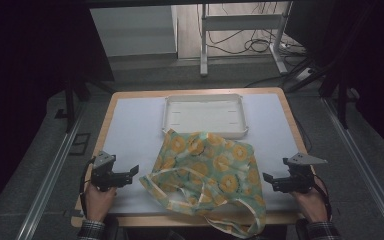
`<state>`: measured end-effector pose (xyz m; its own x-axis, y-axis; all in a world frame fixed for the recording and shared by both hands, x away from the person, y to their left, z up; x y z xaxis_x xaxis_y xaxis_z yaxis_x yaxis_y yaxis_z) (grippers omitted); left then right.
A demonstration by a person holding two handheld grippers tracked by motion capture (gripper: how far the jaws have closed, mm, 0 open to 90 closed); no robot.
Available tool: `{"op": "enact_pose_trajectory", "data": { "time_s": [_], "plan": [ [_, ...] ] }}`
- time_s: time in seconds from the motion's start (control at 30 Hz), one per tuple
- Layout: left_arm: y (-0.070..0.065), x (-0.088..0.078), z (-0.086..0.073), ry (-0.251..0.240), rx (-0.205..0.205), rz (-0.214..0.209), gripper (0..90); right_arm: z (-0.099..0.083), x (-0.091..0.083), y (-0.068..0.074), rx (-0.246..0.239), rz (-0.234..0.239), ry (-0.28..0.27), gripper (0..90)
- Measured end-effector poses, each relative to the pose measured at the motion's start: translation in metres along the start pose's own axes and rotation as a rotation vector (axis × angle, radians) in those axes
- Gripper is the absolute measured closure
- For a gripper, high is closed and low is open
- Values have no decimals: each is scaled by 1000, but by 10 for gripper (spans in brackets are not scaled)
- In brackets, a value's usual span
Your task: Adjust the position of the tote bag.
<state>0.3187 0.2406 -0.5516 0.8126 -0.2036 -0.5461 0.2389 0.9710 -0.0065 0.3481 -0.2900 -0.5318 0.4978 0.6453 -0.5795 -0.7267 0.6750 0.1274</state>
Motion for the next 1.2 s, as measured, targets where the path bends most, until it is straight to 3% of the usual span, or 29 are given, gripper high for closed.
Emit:
{"op": "enact_pose_trajectory", "data": {
  "time_s": [0.27,0.73,0.97,1.2],
  "plan": [
    [-2,3,-1,36,-11,-17,5,0,2,4,4,26,26,11],
    [-6,1,-1,61,22,-40,26,1,3,4,37,25,37,11],
    [-6,-8,3,26,43,-50,100,1,1,8,71,49,85,11],
    [-6,-15,7,-3,45,-55,133,5,-3,13,57,56,87,20]
  ]
}}
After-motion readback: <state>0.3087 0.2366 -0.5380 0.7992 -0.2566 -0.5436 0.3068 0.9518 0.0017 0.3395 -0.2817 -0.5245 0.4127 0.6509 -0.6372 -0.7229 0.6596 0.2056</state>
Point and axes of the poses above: each handheld gripper's, and its own axes: x roughly forward along the jaws, z roughly out of its top, y roughly to its left, the point moved 5 cm from there along x, roughly forward along the jaws, and after that the axes turned 11 degrees about z, right-handed, at the moved point
